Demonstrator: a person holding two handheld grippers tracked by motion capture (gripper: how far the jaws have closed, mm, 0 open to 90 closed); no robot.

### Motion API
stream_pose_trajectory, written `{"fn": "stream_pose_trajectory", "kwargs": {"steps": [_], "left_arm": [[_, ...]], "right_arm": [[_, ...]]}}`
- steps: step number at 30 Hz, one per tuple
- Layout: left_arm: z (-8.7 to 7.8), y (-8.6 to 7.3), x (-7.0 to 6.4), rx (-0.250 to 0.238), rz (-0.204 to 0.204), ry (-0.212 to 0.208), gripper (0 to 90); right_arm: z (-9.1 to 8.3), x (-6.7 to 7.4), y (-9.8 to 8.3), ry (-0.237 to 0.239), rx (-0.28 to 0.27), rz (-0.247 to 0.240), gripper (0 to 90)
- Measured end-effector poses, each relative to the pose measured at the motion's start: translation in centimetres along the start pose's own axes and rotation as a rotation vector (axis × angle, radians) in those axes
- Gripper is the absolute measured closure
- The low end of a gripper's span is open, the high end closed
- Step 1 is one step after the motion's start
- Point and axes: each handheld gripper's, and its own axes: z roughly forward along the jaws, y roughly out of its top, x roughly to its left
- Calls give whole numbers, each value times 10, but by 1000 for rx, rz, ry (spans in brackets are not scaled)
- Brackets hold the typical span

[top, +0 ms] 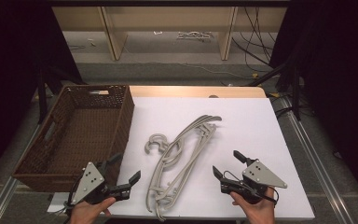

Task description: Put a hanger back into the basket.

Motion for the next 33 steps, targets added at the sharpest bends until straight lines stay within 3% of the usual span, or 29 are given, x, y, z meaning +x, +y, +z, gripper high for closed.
{"fn": "stream_pose_trajectory", "kwargs": {"steps": [4, 5, 6, 7, 10, 11, 12, 13, 14, 15, 16, 19, 20, 22, 23, 24, 25, 26, 27, 29, 30, 32, 33], "left_arm": [[9, 2, -6, 25, -2, -40, 155], [16, 2, -10, 59, 11, -56, 154], [16, 2, -10, 59, 11, -56, 156], [20, 3, -12, 82, -17, -69, 156], [28, 5, -13, 109, -12, -62, 155], [36, 7, -14, 147, -19, -60, 156], [36, 7, -14, 147, -19, -60, 156], [47, 6, -13, 193, -42, -78, 158], [47, 6, -13, 193, -42, -78, 160], [58, 4, -11, 239, -56, -72, 164], [58, 4, -11, 239, -56, -72, 170], [78, -1, -6, 359, -101, -58, 220], [78, -1, -6, 359, -101, -58, 234], [92, -4, -2, 425, -142, -49, 265], [92, -4, -2, 425, -142, -49, 287], [96, -5, 0, 450, -120, -29, 287], [102, -9, 2, 486, -123, -39, 311], [102, -9, 2, 486, -123, -39, 312], [106, -11, 3, 485, -172, -36, 312], [109, -13, 7, 535, -158, -50, 336], [109, -13, 7, 535, -158, -50, 348], [114, -16, 8, 538, -184, -32, 357], [118, -18, 11, 565, -188, -44, 381]], "right_arm": [[0, -1, -1, 0, 7, 8, 163], [0, -1, -1, -6, 5, 7, 163], [0, -1, -1, -6, 5, 7, 163], [1, -2, -1, 4, 2, 10, 163], [0, -1, -1, -6, 2, 5, 163], [1, -1, -1, 1, 8, 2, 164], [1, -1, -1, 1, 8, 2, 164], [1, -1, -1, 11, 7, 8, 164], [1, -1, -1, 11, 7, 8, 164], [1, -1, -1, 4, 10, 6, 166], [1, -1, -1, 4, 10, 6, 166], [1, -2, -1, 15, -3, 11, 170], [1, -2, -1, 15, -3, 11, 170], [1, -3, -2, 4, 5, 8, 171], [1, -3, -2, 4, 5, 8, 171], [1, -3, -2, 4, 4, 9, 171], [1, -2, -1, 6, 5, 5, 174], [1, -2, -1, 6, 5, 5, 174], [1, -2, -1, 9, 9, 2, 174], [2, -2, -1, 11, 9, 2, 175], [2, -2, -1, 11, 9, 2, 175], [2, -2, -1, 14, 16, -2, 177], [2, -2, -1, 19, 8, -2, 178]]}}
